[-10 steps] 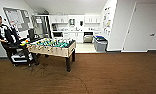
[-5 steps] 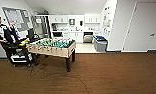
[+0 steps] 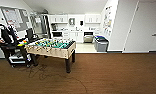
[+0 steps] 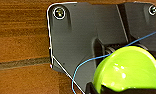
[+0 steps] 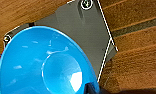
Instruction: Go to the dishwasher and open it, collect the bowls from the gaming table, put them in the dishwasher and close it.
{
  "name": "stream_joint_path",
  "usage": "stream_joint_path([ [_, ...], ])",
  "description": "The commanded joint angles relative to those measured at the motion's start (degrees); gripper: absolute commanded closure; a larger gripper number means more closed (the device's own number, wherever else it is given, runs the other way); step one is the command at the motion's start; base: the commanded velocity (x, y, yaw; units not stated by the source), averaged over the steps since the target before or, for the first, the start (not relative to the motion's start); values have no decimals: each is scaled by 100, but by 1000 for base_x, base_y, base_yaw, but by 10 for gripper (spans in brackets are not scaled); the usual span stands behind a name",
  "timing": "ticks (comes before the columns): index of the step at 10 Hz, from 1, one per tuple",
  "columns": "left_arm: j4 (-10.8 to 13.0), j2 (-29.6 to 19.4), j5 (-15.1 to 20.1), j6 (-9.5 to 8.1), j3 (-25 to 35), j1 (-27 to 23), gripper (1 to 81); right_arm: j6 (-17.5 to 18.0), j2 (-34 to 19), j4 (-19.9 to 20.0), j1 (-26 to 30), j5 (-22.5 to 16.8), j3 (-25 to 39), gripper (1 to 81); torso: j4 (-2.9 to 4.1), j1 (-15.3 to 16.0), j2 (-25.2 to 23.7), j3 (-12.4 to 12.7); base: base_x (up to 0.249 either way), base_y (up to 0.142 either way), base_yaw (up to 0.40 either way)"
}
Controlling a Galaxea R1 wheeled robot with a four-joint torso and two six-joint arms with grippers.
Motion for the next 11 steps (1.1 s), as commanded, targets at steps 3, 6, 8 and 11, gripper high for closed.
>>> stream_joint_path([
  [3,23,-61,387,35,-14,-223,811,-5,-94,-10,171,-353,13,811,0,0,0,0,136,0,0],
  [6,23,-43,387,27,-14,-223,811,-5,-103,-10,162,-353,13,811,0,2,0,0,137,0,0],
  [8,31,-43,387,35,-14,-223,811,-5,-85,-10,171,-353,13,811,0,2,0,0,149,0,0],
  [11,31,-43,387,35,-14,-223,811,4,-85,-10,171,-353,13,811,0,2,0,0,157,-74,0],
])
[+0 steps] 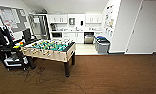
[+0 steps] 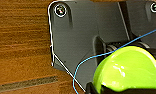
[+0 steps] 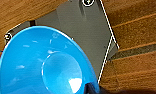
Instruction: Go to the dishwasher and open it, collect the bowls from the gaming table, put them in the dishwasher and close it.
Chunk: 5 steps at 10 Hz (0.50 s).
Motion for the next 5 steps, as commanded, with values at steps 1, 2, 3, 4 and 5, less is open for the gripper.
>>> stream_joint_path([
  [1,29,-47,368,34,-3,-232,811,4,-96,-8,187,-351,2,811,0,0,0,-2,159,-84,0],
  [2,38,-47,368,34,-3,-232,811,4,-96,-8,187,-360,2,811,0,0,0,-2,160,-84,0],
  [3,29,-38,368,34,-3,-240,811,-5,-96,-8,195,-360,2,811,0,0,0,0,160,-84,0],
  [4,29,-38,368,34,-3,-232,811,-5,-96,-8,196,-360,2,811,0,-2,0,0,160,-84,0],
  [5,38,-38,368,34,-3,-232,811,-5,-96,-17,205,-360,2,811,0,-2,0,0,162,-84,0],
])
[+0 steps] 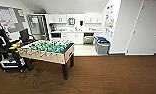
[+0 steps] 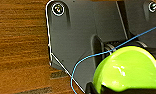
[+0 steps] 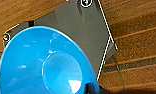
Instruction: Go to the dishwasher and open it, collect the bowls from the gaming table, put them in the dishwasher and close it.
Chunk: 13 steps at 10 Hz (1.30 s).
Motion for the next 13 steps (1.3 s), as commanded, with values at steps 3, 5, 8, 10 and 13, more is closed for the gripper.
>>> stream_joint_path([
  [3,38,-74,370,34,-8,-232,811,-5,-75,-16,211,-357,13,811,0,0,0,0,163,-81,0],
  [5,38,-74,371,34,-8,-232,811,-5,-75,-17,228,-357,13,811,0,0,0,0,163,0,0],
  [8,38,-74,370,34,-8,-232,811,-5,-75,-17,229,-366,13,811,0,0,0,-2,165,0,0],
  [10,38,-65,370,34,-8,-232,811,-5,-75,-17,237,-366,13,811,0,0,0,0,171,0,0],
  [13,38,-65,370,34,1,-232,811,-5,-75,-8,229,-357,13,811,0,-7,-2,0,171,-62,0],
])
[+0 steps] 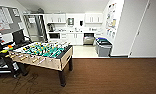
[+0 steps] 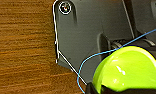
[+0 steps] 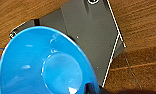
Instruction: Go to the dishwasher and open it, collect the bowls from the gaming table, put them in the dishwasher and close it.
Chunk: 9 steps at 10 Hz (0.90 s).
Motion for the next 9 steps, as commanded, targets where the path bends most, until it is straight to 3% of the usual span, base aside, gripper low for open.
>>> stream_joint_path([
  [1,38,-8,346,34,54,-251,811,-5,-138,-14,201,-313,-35,811,0,0,0,2,171,-67,0],
  [9,38,1,346,34,54,-252,811,-5,-138,-5,201,-313,-35,811,0,2,2,0,172,-86,0],
])
